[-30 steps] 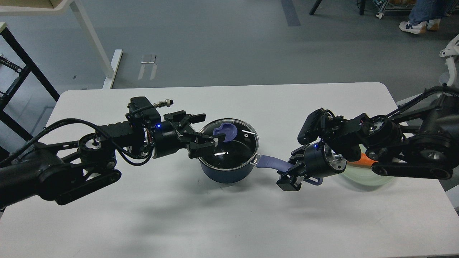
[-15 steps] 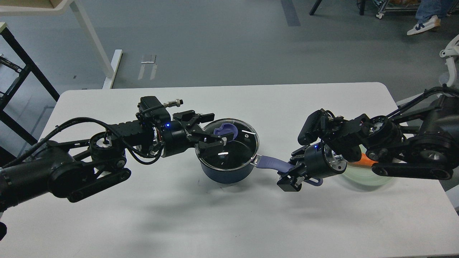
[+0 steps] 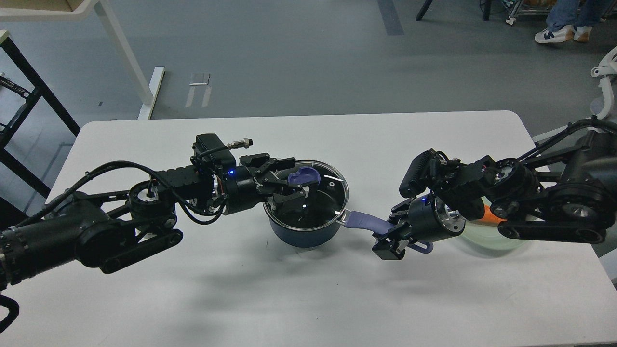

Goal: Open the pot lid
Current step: 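Close the left gripper on the lid knob and lift the lid, then carry the glass lid away from the pot and lower it onto the table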

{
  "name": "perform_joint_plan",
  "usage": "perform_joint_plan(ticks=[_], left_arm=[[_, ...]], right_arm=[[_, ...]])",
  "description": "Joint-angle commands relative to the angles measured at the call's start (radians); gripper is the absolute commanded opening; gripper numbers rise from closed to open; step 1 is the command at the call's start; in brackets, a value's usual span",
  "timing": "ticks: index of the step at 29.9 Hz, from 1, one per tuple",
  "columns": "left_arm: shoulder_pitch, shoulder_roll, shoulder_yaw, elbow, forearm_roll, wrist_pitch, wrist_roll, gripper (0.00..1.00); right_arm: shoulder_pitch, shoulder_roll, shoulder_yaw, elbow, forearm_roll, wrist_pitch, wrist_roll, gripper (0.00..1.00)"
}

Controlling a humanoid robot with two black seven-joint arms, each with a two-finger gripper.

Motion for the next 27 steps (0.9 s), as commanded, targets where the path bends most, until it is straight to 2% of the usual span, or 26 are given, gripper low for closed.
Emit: perform_joint_plan(ticks=[1,8,21,24,27], left_arm=[[-0.004,0.0,0.038,0.0,0.0,0.003,-0.001,0.68],[-0.01,0.002,0.046,0.0,0.002,0.015,0.0,0.51],[-0.051,0.005,0.044,-0.003,-0.006,0.017,0.0,0.45],[-0.062,0.031,0.041,-0.012,-0.012,0.017,-0.005,0.45],[-0.084,0.1,0.04,-0.015,-0.014,0.018,-0.029,0.45]], right_arm=[[0.0,0.002,0.001,0.0,0.0,0.0,0.0,0.11],[0.0,0.002,0.001,0.0,0.0,0.0,0.0,0.11],[-0.002,-0.005,-0.001,0.0,0.002,0.0,0.0,0.11],[-0.002,-0.008,-0.002,0.0,0.0,0.0,0.0,0.11],[-0.002,-0.008,-0.001,0.0,0.002,0.0,0.0,0.11]])
